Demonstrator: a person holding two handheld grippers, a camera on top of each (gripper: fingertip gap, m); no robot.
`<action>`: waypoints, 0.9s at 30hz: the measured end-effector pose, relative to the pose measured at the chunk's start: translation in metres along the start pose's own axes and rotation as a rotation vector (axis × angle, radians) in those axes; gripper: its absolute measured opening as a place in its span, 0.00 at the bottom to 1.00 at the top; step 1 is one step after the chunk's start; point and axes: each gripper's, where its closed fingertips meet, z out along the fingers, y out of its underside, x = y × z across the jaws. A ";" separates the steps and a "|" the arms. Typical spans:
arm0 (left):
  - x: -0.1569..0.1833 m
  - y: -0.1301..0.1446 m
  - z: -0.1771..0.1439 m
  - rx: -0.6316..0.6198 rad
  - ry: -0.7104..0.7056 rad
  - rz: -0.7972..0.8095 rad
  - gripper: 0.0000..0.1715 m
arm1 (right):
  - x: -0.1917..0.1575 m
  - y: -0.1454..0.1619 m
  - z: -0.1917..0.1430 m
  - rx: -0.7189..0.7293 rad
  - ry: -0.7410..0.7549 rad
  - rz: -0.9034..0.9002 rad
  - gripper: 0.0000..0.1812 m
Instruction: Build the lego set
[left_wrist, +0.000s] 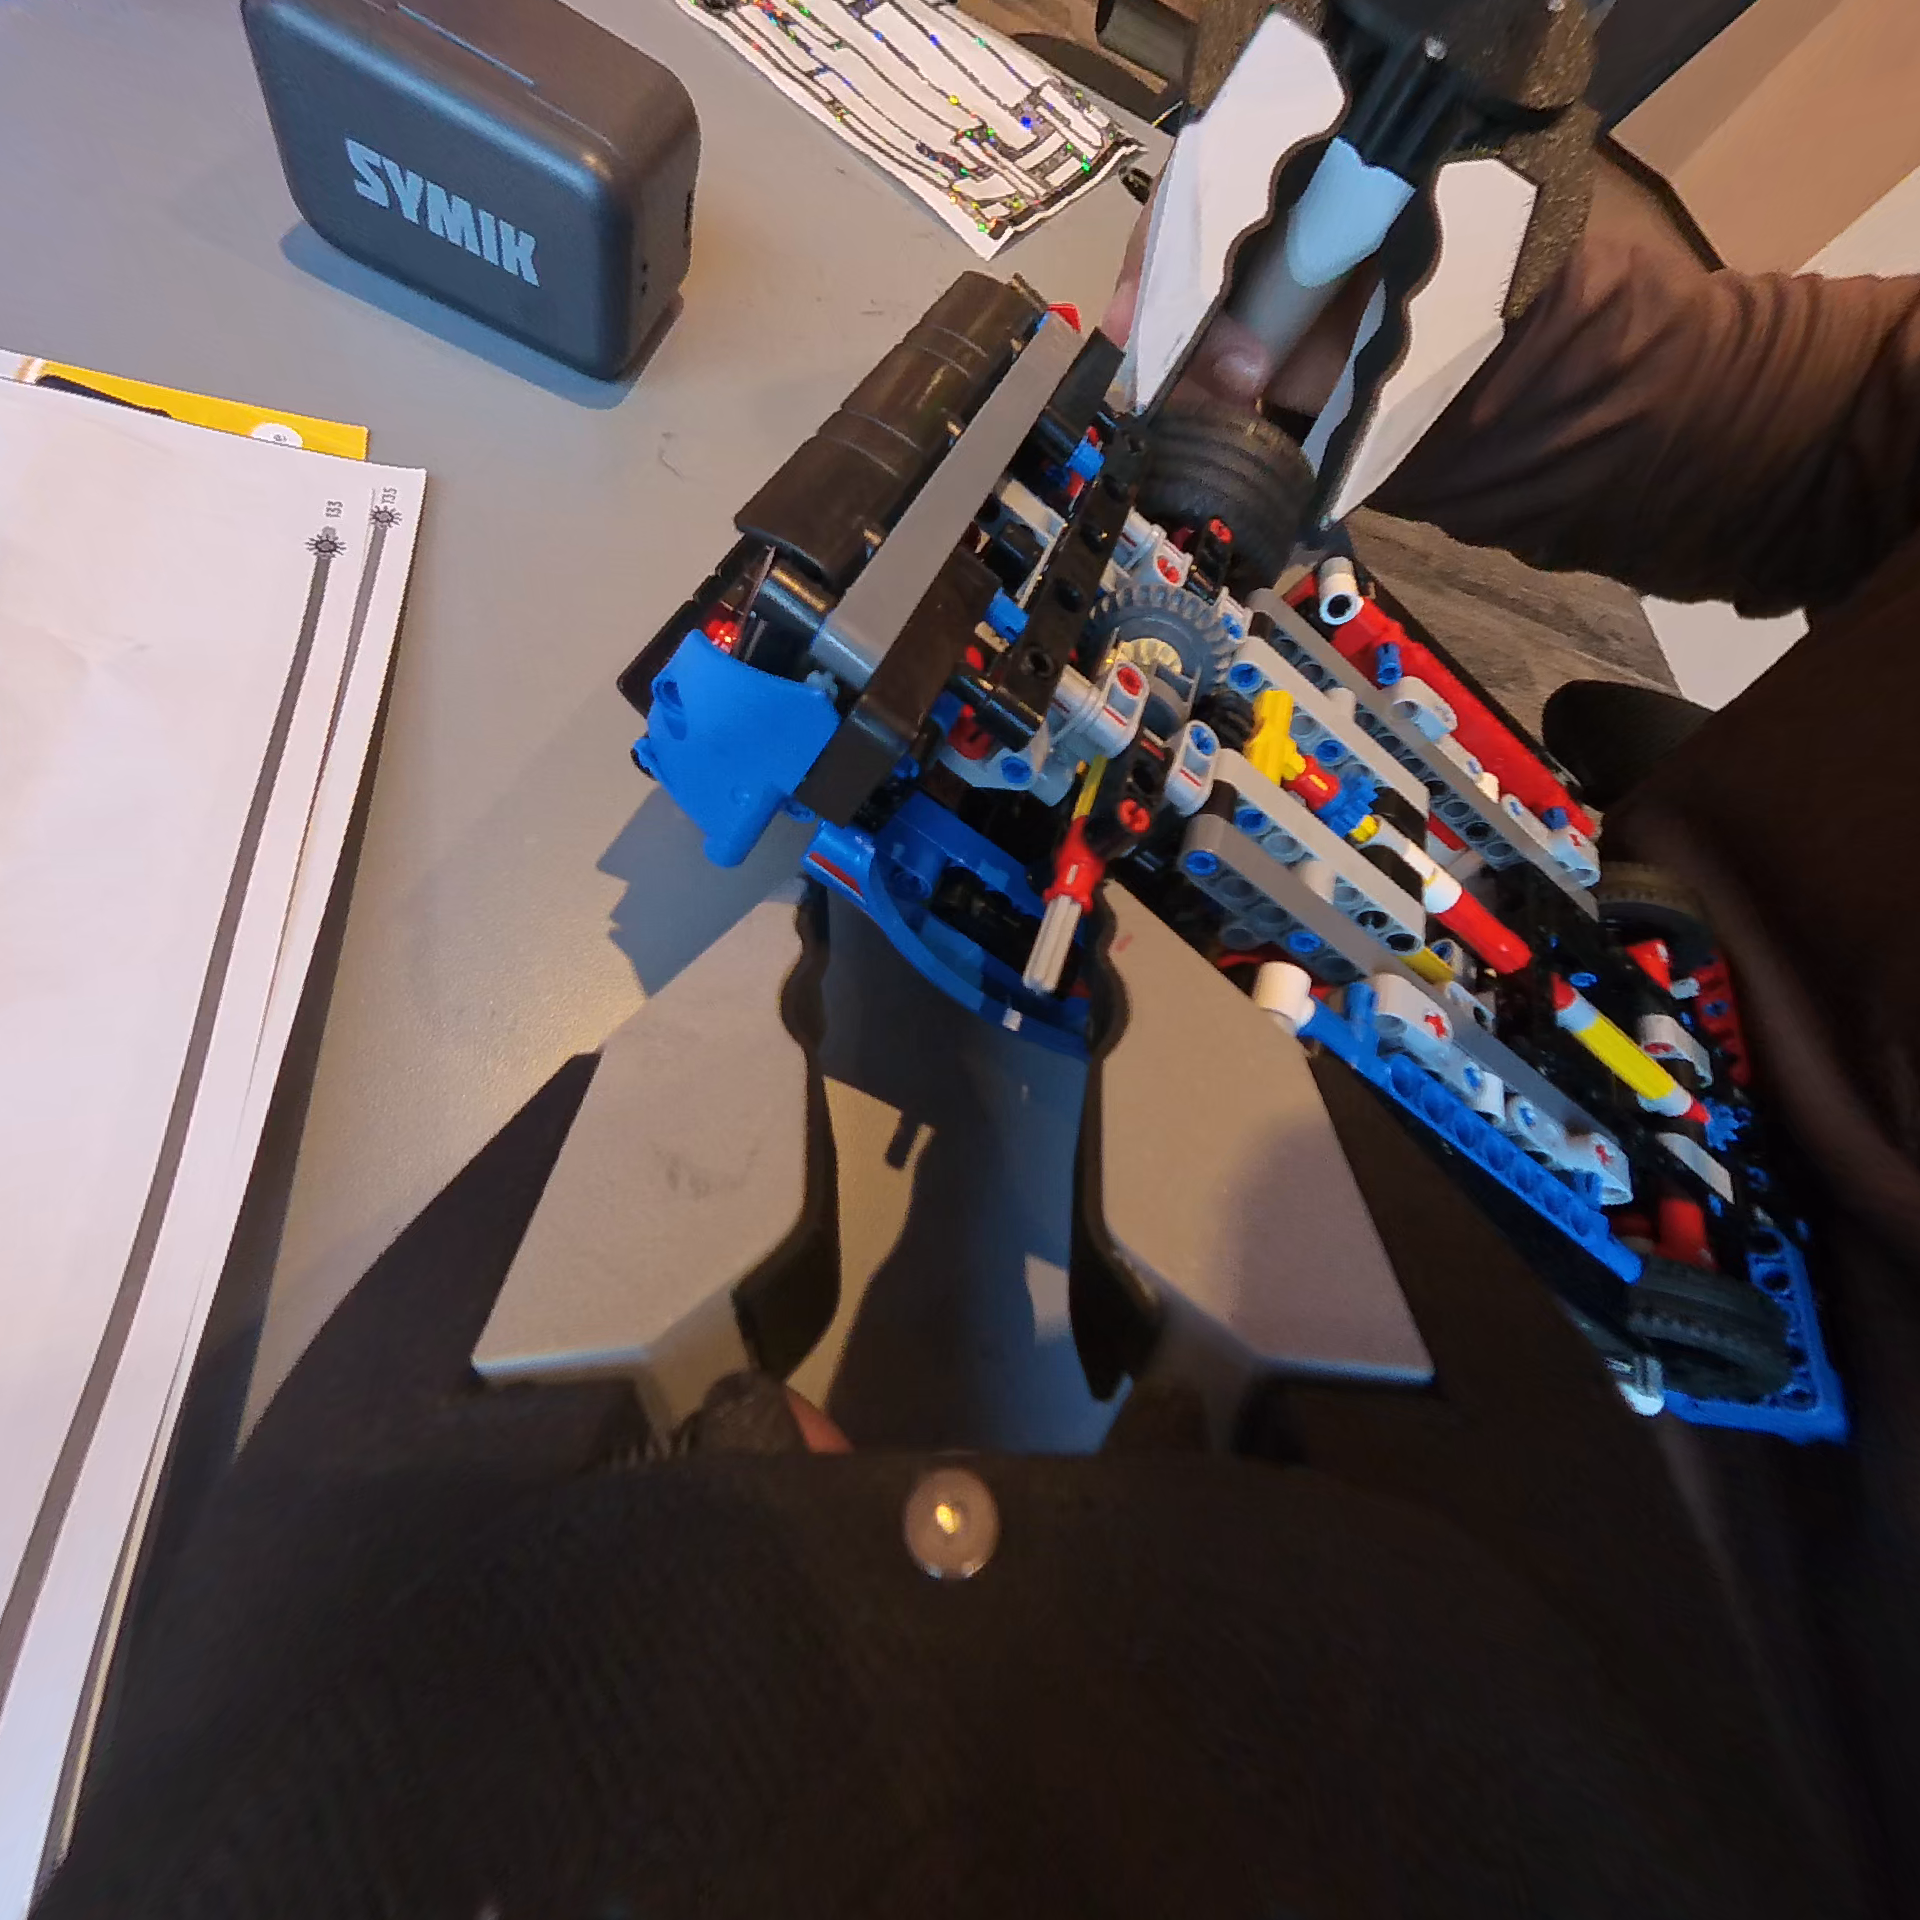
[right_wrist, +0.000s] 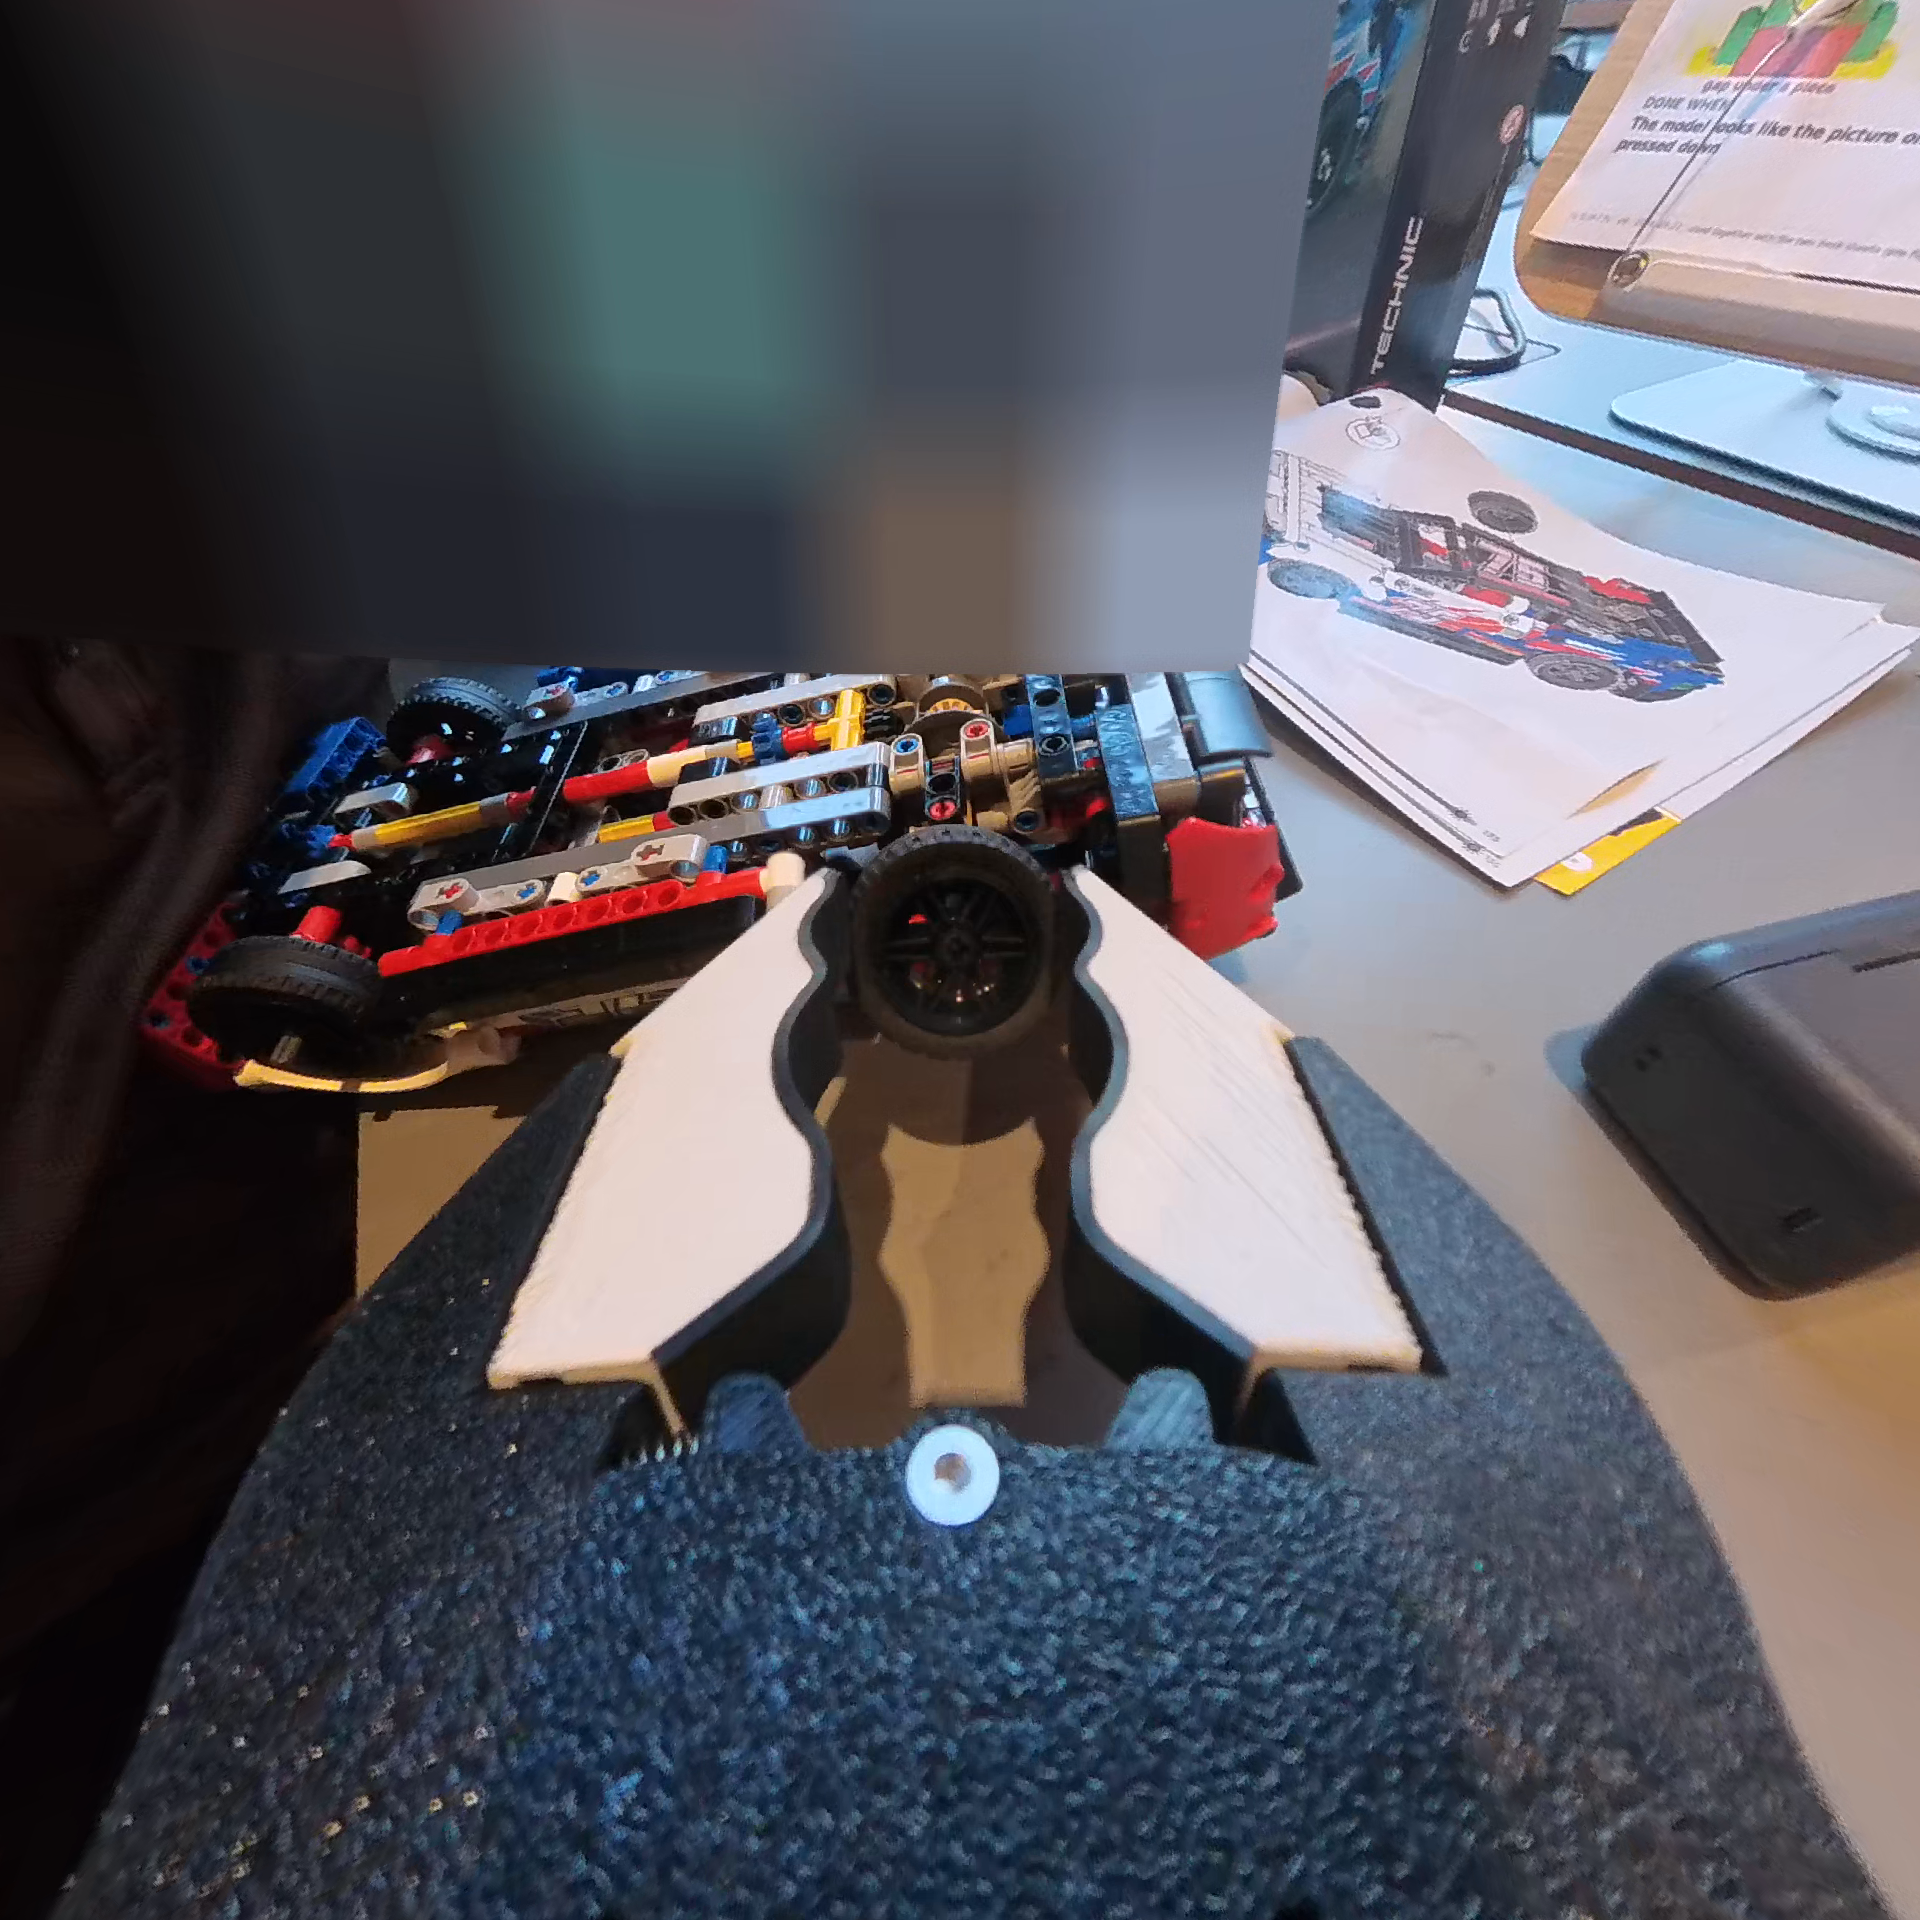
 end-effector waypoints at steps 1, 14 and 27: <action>0.000 0.000 0.000 -0.001 0.001 0.000 0.27 | 0.001 0.000 -0.001 0.001 0.002 0.009 0.19; 0.000 0.001 0.000 -0.001 0.003 -0.006 0.26 | 0.000 0.003 -0.002 -0.009 0.015 -0.002 0.20; 0.000 0.001 0.001 -0.002 0.008 -0.012 0.26 | 0.001 0.007 -0.002 -0.035 0.024 -0.004 0.20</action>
